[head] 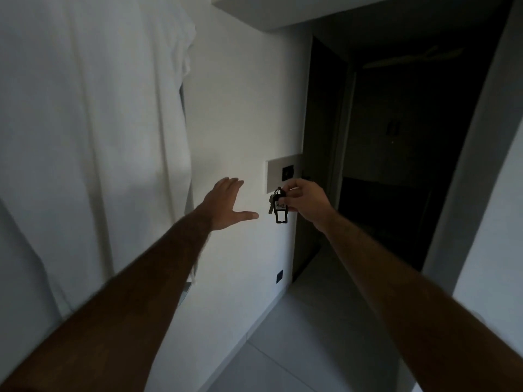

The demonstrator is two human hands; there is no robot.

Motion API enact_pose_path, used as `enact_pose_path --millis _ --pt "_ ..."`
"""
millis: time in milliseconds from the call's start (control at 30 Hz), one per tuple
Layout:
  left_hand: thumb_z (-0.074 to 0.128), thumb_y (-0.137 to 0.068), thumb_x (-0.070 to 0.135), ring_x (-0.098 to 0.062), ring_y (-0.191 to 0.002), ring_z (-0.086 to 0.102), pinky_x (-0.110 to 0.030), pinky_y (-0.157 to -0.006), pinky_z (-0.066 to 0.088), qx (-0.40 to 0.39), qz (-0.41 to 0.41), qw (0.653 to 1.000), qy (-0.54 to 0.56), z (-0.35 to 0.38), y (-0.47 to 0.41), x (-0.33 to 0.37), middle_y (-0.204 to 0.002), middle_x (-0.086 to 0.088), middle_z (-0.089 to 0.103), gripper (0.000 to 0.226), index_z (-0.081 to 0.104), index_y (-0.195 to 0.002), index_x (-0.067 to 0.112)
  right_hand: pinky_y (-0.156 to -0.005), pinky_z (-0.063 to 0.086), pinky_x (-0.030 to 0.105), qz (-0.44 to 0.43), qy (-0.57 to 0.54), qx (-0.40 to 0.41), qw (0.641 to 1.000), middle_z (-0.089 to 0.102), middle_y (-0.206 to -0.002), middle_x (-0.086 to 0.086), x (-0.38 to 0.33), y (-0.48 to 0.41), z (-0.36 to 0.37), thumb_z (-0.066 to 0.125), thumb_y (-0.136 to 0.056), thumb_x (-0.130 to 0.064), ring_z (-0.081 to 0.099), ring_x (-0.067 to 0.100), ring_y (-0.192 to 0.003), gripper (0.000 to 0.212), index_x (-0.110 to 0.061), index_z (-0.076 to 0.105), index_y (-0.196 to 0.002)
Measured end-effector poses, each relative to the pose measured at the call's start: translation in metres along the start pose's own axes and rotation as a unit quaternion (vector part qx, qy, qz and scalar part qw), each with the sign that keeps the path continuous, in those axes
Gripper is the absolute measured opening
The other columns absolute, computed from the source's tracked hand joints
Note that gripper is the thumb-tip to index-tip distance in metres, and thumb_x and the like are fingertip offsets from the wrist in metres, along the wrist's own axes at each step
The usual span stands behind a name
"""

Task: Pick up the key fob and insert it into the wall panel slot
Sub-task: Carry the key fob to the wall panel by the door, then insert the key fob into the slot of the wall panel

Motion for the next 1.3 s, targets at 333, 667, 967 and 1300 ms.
enact_pose_path --millis 333,667,967,1300 --pt "0.059 -0.062 0.086 -0.026 -0.147 0.026 -0.044 -0.119 0.027 0.013 0.033 0.999 0.021 0.026 -0.117 -0.010 -0.157 -0.008 0.036 0.115 0.034 -0.149 0.014 -0.086 0.062 0.037 -0.003 0.051 0.032 0.998 0.075 -0.106 0.013 0.008 -0.088 -0.046 0.073 -0.083 0.001 0.074 0.022 -0.097 0.030 -0.002 0.065 -0.112" --pt "0.065 -0.070 0.076 -0.027 -0.147 0.028 -0.042 -0.118 0.026 0.025 0.052 0.998 0.021 0.057 -0.212 -0.008 -0.158 -0.009 0.036 0.106 0.034 -0.149 0.013 -0.090 0.060 0.043 -0.007 0.048 0.056 0.997 0.075 -0.102 0.006 0.040 -0.167 -0.092 0.072 -0.085 -0.002 0.074 0.021 -0.098 0.025 -0.008 0.066 -0.108" --pt "0.066 -0.072 0.074 -0.027 -0.150 0.023 -0.043 -0.121 0.023 0.037 0.026 0.999 0.018 0.098 -0.292 0.010 -0.161 -0.009 0.032 0.105 0.035 -0.150 0.012 -0.084 0.062 0.034 -0.018 0.038 0.034 0.999 0.075 -0.104 0.007 0.074 -0.238 -0.157 0.070 -0.085 -0.001 0.074 0.019 -0.097 0.025 -0.009 0.065 -0.109" --pt "0.068 -0.074 0.070 -0.027 -0.150 0.024 -0.042 -0.122 0.022 0.062 0.012 0.998 0.009 0.146 -0.367 0.036 -0.161 -0.010 0.032 0.102 0.036 -0.150 0.011 -0.085 0.062 0.035 -0.027 0.004 0.008 1.000 0.074 -0.109 0.018 0.124 -0.305 -0.214 0.070 -0.086 0.002 0.073 0.028 -0.102 0.029 0.001 0.062 -0.114"
Point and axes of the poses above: each hand's wrist, its own y-axis away from the middle knuckle, its own z-axis out of the palm, x = y × z, the point moved 7 cm from there along -y, towards the middle knuckle
